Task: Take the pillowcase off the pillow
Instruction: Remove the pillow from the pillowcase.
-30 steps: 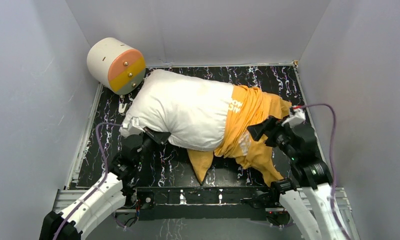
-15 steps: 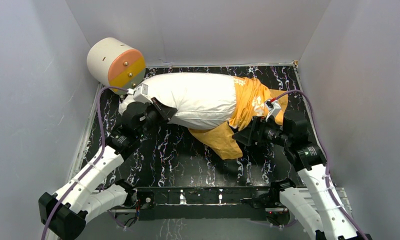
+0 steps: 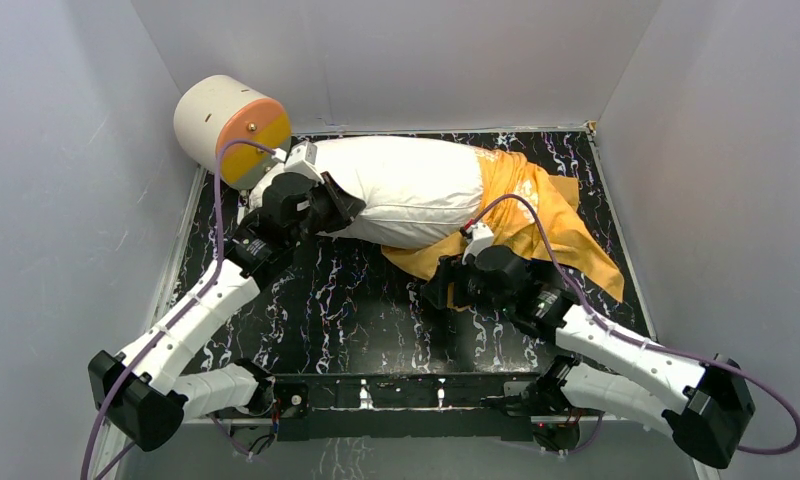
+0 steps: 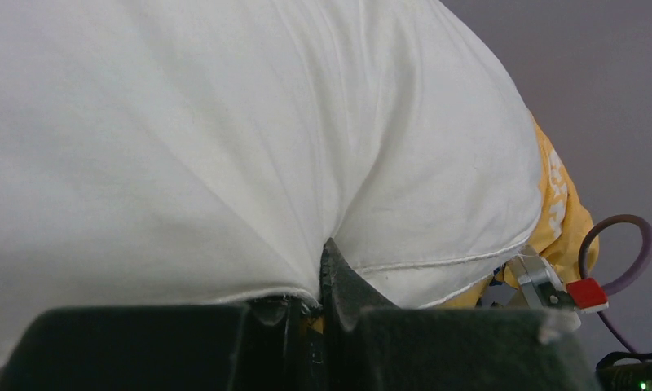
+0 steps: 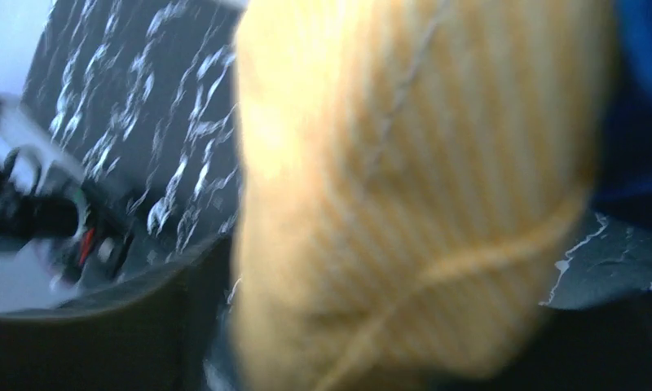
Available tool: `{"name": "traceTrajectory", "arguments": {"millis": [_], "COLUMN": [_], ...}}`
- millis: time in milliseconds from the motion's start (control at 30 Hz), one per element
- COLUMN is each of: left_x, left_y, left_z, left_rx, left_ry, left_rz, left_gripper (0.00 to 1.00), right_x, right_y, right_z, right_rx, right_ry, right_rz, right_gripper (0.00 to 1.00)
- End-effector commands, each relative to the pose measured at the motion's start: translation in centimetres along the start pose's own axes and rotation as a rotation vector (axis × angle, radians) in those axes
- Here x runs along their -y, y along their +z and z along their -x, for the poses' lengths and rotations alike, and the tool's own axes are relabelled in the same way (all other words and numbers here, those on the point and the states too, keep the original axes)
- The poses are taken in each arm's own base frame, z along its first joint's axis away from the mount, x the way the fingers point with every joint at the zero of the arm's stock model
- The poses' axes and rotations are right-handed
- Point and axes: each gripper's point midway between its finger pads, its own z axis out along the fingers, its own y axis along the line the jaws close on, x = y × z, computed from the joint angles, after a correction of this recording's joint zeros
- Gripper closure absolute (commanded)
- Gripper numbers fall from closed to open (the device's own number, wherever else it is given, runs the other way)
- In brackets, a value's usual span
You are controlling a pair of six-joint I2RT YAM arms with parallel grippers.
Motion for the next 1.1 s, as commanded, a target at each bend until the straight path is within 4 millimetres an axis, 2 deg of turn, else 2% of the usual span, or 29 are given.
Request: {"name": "traceTrajectory", "arguments": {"millis": [0,67,133,167,233,300,400,500,733,833,900,967,1000,1067], "left_x": [4.9,4.2,3.3,2.9,2.3,1.9,0.7,-0.7,-4.8,-5.6,-6.3,-7.4,-7.8,-8.5], "left_y": [-2.8,-3.6,-4.5,-4.9,-5.8,-6.8,-8.0,-9.0,-11.2,-12.2,-12.5,-13.0,-13.0,-12.9], "left_z": [5.3,5.7,6.5,6.9,7.9,8.9,9.5,9.2,7.1,6.2,5.2,3.9,3.0,1.0], "left_rx": [0.141,0.158,0.195,0.211,0.247,0.286,0.319,0.343,0.36,0.348,0.324,0.301,0.281,0.234], "left_ry": [0.086,0.118,0.152,0.174,0.218,0.256,0.286,0.282,0.269,0.268,0.272,0.257,0.247,0.216], "left_rz": [-0.126,-0.088,-0.044,-0.023,0.021,0.052,0.108,0.14,0.242,0.245,0.247,0.257,0.253,0.233], "left_gripper": [1.0,1.0,1.0,1.0,1.0,1.0,1.0,1.0,1.0,1.0,1.0,1.0,1.0,1.0], "right_x": [3.4,5.5,7.5,9.4,11.9,13.4,14.1,14.1,14.6,14.2,13.6,12.6,11.9,10.4], "right_y": [-0.4,-1.8,-3.5,-4.7,-8.0,-11.8,-15.9,-17.7,-20.6,-20.6,-19.3,-17.5,-16.5,-15.7], "right_z": [7.8,8.7,9.0,7.9,7.1,6.7,7.4,8.6,9.8,10.5,10.8,10.6,10.3,9.9], "right_rx": [0.473,0.561,0.59,0.547,0.553,0.606,0.701,0.778,0.934,0.946,0.856,0.754,0.701,0.65], "right_ry": [-0.061,-0.058,-0.026,-0.01,0.097,0.204,0.257,0.218,0.162,0.158,0.104,0.079,0.08,0.123], "right_rz": [-0.298,-0.404,-0.535,-0.66,-0.861,-1.014,-1.114,-1.135,-1.178,-1.164,-1.141,-1.043,-0.968,-0.829], "right_gripper": [0.43,0.59,0.94,1.0,1.0,1.0,0.96,0.96,1.0,1.0,1.0,0.98,0.91,0.69]}}
